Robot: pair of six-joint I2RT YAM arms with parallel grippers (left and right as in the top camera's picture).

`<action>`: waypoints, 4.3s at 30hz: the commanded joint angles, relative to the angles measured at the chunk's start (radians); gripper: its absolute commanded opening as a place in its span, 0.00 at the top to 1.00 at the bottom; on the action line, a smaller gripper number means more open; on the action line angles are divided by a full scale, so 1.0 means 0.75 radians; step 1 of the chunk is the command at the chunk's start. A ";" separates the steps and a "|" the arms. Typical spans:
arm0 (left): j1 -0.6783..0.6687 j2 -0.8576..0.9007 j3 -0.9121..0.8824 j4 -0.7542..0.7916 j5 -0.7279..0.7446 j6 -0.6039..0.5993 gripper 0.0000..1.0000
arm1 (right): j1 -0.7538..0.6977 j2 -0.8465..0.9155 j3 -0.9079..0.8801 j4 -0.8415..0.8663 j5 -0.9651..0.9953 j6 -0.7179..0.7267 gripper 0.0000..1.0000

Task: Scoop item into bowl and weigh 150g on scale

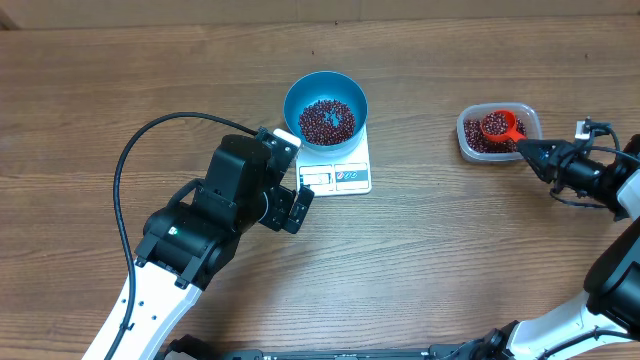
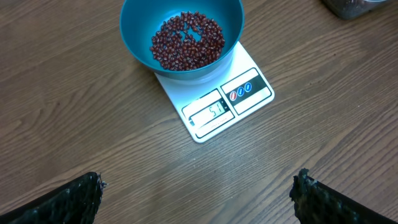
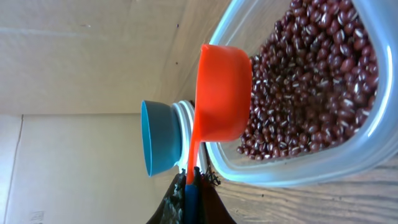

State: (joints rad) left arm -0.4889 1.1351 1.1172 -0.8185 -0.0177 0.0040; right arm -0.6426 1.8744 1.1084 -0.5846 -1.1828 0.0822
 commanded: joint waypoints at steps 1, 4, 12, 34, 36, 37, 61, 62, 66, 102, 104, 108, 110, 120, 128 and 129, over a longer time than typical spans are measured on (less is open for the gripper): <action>0.008 -0.012 0.018 0.004 0.020 0.021 0.00 | -0.008 0.003 -0.005 -0.035 -0.048 -0.001 0.96; 0.008 -0.013 0.018 0.004 0.020 0.021 0.00 | -0.008 0.003 -0.005 -0.072 -0.097 -0.001 0.96; 0.008 -0.012 0.018 0.004 0.020 0.020 0.00 | -0.004 0.003 -0.005 -0.073 -0.473 -0.001 0.96; 0.008 -0.013 0.018 0.004 0.020 0.021 0.00 | 0.455 0.003 -0.003 0.020 -0.483 0.026 0.96; 0.008 -0.013 0.018 0.004 0.020 0.020 0.00 | 0.480 0.003 -0.003 0.073 -0.444 0.099 0.96; 0.008 -0.013 0.018 0.004 0.020 0.021 0.01 | 0.492 0.003 -0.003 0.107 -0.419 0.143 0.96; 0.008 -0.012 0.018 0.004 0.020 0.020 0.00 | 0.919 0.003 -0.003 1.053 0.033 0.742 0.96; 0.008 -0.013 0.018 0.004 0.020 0.021 0.00 | 0.934 0.003 -0.003 1.064 0.057 0.695 0.96; 0.008 -0.013 0.018 0.004 0.020 0.021 0.01 | 0.995 0.003 -0.003 1.069 0.158 0.500 0.96; 0.008 -0.013 0.018 0.004 0.020 0.020 0.00 | 1.015 0.003 -0.003 1.023 0.276 -0.669 0.96; 0.008 -0.013 0.018 0.004 0.020 0.021 0.00 | 1.015 0.003 -0.003 1.009 0.276 -0.747 0.96; 0.008 -0.013 0.018 0.004 0.020 0.021 0.01 | 1.015 0.003 -0.003 1.006 0.318 -0.871 0.96; 0.008 -0.013 0.018 0.004 0.020 0.021 0.00 | 1.015 0.003 -0.003 1.006 0.320 -0.963 0.96; 0.008 -0.013 0.018 0.004 0.020 0.021 0.01 | 1.015 0.003 -0.003 1.089 0.321 -1.191 0.91; 0.008 -0.013 0.018 0.004 0.020 0.021 0.00 | 1.014 0.003 -0.003 1.071 0.314 -1.258 0.96; 0.008 -0.013 0.018 0.004 0.020 0.021 0.00 | 1.014 0.003 -0.003 1.072 0.305 -1.258 0.96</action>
State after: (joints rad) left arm -0.4889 1.1351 1.1172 -0.8188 -0.0177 0.0040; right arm 0.1184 1.8751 1.1019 0.2169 -0.9382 -0.8452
